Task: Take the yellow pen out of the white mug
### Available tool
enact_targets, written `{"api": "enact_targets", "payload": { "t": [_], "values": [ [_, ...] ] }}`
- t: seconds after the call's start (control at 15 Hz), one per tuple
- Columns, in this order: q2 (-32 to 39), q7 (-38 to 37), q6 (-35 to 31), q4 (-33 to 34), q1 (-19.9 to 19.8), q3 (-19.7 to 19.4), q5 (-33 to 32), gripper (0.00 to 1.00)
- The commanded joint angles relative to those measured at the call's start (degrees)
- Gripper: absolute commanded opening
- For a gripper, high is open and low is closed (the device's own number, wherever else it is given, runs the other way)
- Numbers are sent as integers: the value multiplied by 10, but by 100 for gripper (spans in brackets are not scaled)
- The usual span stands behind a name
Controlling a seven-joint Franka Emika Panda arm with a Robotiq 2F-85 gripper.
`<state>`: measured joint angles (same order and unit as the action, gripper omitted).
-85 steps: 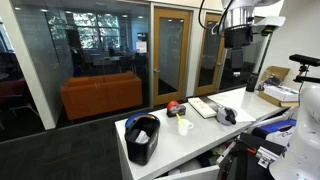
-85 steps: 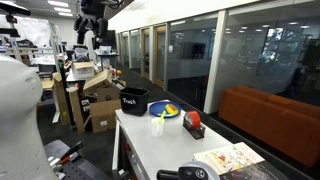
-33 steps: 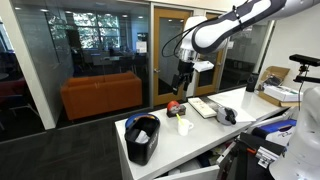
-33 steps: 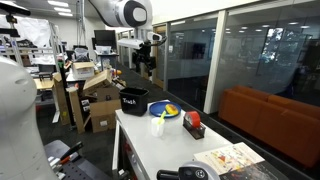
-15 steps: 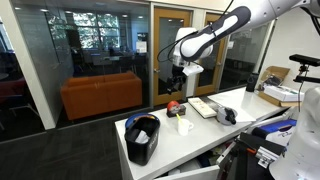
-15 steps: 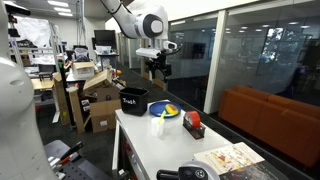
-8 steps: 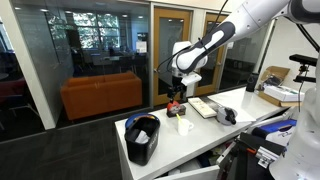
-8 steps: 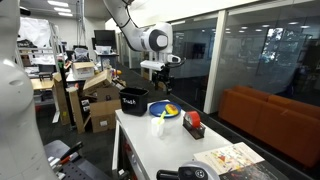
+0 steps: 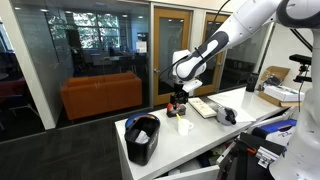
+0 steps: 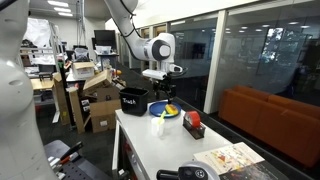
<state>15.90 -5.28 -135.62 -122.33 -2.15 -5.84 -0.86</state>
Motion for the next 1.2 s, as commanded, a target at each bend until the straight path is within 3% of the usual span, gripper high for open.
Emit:
{"api": "enact_targets", "payload": {
  "t": [0.0, 1.13],
  "values": [
    [12, -6, -20, -3, -1, -2, -24, 100],
    [79, -13, -59, 12, 10, 1, -26, 100]
  ]
}}
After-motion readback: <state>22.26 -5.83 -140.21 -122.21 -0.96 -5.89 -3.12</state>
